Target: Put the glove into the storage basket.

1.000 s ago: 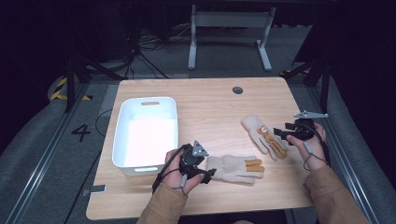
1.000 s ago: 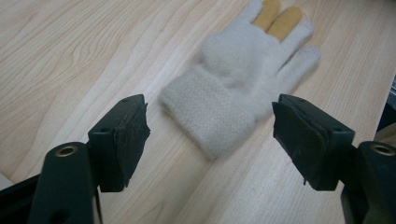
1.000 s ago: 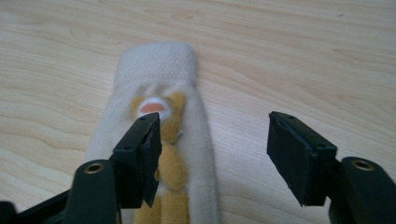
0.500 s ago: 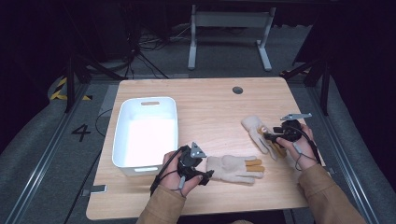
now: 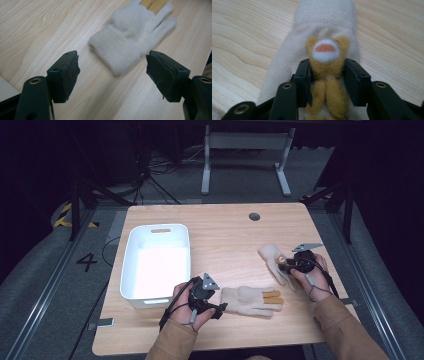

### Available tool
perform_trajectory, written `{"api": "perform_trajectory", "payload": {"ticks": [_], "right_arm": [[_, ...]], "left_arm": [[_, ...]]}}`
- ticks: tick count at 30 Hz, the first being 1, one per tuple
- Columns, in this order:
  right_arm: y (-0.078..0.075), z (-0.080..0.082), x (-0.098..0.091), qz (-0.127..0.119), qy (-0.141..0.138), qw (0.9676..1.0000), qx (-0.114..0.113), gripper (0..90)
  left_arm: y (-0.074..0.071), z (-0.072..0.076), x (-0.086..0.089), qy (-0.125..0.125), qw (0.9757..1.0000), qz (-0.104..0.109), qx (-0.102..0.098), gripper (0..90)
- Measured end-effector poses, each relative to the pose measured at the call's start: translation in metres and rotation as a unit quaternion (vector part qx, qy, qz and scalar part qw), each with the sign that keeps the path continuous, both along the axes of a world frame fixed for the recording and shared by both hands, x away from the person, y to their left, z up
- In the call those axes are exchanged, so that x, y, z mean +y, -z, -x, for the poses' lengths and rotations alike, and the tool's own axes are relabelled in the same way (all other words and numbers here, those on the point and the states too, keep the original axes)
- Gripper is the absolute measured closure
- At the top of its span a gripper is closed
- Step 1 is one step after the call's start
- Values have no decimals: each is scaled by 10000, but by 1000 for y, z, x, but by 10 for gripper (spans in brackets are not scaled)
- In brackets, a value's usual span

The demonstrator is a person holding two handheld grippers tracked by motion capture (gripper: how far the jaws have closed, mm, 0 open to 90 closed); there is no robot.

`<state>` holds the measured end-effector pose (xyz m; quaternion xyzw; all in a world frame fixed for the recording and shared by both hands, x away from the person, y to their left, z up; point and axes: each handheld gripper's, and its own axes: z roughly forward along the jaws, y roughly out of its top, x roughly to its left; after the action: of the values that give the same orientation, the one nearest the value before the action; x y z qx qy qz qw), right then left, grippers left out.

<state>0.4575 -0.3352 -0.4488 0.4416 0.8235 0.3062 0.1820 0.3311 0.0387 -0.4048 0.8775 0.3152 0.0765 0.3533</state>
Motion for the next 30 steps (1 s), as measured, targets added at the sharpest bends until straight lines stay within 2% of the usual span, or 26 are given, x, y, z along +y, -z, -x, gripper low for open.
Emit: {"api": "perform_trajectory", "payload": {"ticks": [3,9,19,30], "right_arm": [[0,1,0,50,-33,10000,-26,672],[-3,2,-1,36,-74,10000,-54,714],[-17,8,-9,-99,-135,9998,-139,726],[-40,16,-20,-385,-210,9989,-157,728]], "left_arm": [[0,0,-1,7,10000,6,2,265],[-1,-1,-2,19,10000,16,-2,265],[-2,-2,-5,92,9999,42,-15,265],[-5,-2,-5,127,9999,80,-24,265]]}}
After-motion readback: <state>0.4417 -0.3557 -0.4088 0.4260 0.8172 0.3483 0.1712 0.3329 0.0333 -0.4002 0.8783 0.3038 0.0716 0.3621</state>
